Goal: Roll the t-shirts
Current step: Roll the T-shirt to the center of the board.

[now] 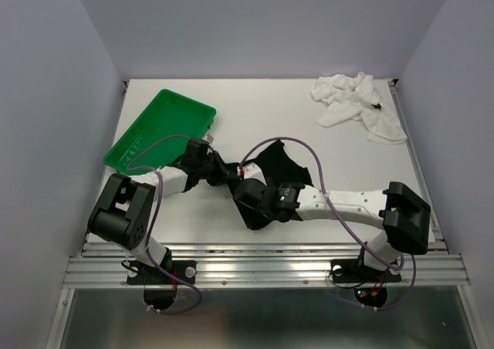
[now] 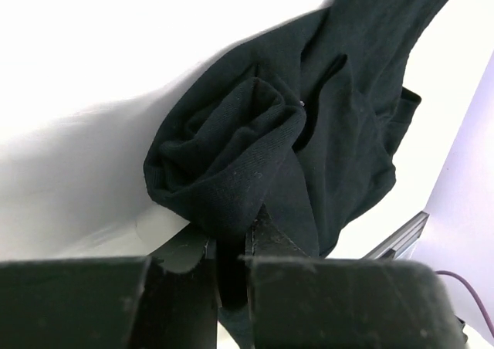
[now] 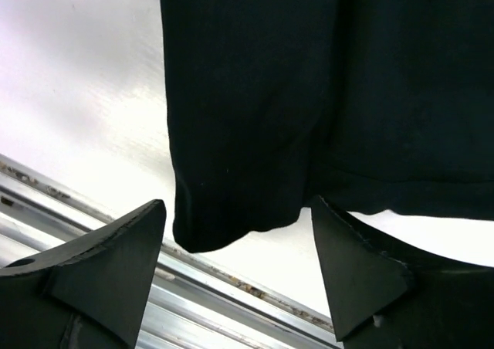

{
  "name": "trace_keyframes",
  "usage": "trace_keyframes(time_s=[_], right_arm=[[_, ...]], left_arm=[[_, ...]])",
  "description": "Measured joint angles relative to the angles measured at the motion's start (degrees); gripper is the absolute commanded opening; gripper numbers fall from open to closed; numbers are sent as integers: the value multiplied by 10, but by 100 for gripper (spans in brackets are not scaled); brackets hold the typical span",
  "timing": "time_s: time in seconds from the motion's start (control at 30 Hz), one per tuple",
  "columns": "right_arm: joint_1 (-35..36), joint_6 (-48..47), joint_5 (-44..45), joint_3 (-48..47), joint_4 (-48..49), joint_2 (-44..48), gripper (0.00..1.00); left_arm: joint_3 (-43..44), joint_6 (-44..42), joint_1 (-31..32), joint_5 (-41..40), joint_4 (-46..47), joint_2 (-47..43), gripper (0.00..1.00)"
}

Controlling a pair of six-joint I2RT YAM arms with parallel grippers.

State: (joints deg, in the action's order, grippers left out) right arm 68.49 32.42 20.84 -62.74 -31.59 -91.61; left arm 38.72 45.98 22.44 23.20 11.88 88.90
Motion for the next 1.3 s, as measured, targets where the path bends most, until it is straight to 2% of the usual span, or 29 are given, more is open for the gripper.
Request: trace_keyframes(time_s=[0.13,0.33,0.67,0.87,0.97,1.0,1.03,1.17,1.2,1.27,1.3], right_arm=[[10,-15,43,-43,-29,-13,88],[54,-35,117,-105,-59,-73,86],[95,-41,190,-105,-70,-158,80],[96,-29,230,-103,-66,-192,61],[96,-13,242,-103,-64,-199,43],[96,-10,245,-103,-64,-202,43],[96,-2,251,-103,-65,-206,37],[96,14,269,-103,-70,-212,30],[96,20,273,-103,-71,-212,24],[96,26,277,-103,-72,-212,17],[96,29,278,-103,-72,-212,10]], left_arm=[[8,1,0,-8,-27,0,0],[28,2,0,-23,-71,0,0],[34,6,0,-35,-100,0,0],[34,6,0,-40,-103,-2,0],[34,6,0,-43,-106,-2,0],[34,6,0,-43,-108,-3,0],[34,6,0,-45,-111,-4,0],[34,6,0,-49,-117,-8,0],[34,6,0,-51,-119,-9,0],[34,6,1,-53,-121,-10,10],[34,4,1,-54,-122,-10,15]])
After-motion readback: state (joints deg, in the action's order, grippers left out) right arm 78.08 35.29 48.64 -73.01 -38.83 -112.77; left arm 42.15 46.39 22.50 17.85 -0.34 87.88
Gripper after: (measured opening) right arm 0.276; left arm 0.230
